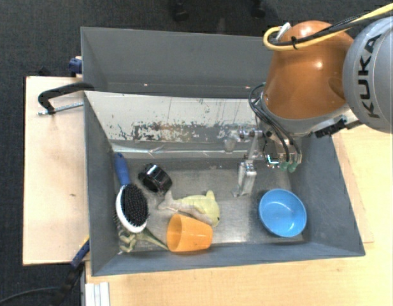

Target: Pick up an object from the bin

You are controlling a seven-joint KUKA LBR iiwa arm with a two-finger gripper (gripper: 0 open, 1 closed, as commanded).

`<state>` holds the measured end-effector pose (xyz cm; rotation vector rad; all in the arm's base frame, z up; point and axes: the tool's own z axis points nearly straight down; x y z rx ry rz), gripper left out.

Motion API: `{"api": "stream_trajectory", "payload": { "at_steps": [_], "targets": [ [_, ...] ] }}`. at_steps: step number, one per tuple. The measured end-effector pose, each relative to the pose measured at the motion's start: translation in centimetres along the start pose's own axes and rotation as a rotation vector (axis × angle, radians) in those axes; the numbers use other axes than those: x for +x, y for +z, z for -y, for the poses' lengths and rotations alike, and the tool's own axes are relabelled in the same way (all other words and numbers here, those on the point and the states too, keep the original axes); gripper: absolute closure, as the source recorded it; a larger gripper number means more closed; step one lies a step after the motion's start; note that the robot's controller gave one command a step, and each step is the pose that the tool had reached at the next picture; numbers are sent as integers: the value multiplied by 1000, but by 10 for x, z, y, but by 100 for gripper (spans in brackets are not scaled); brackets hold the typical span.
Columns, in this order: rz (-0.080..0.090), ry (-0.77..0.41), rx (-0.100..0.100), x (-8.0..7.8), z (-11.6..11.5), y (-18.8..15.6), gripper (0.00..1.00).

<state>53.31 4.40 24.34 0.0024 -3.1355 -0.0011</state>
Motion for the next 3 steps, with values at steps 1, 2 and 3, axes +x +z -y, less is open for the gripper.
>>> {"api": "stream_trajectory", "payload": {
  "at_steps": [1, 2, 3],
  "targets": [
    [0, -98, 1, -8, -33, 158, 0],
    [11, -96, -1, -11, -32, 152, 100],
    [17, -756, 5, -4, -24, 42, 100]
  ]
}}
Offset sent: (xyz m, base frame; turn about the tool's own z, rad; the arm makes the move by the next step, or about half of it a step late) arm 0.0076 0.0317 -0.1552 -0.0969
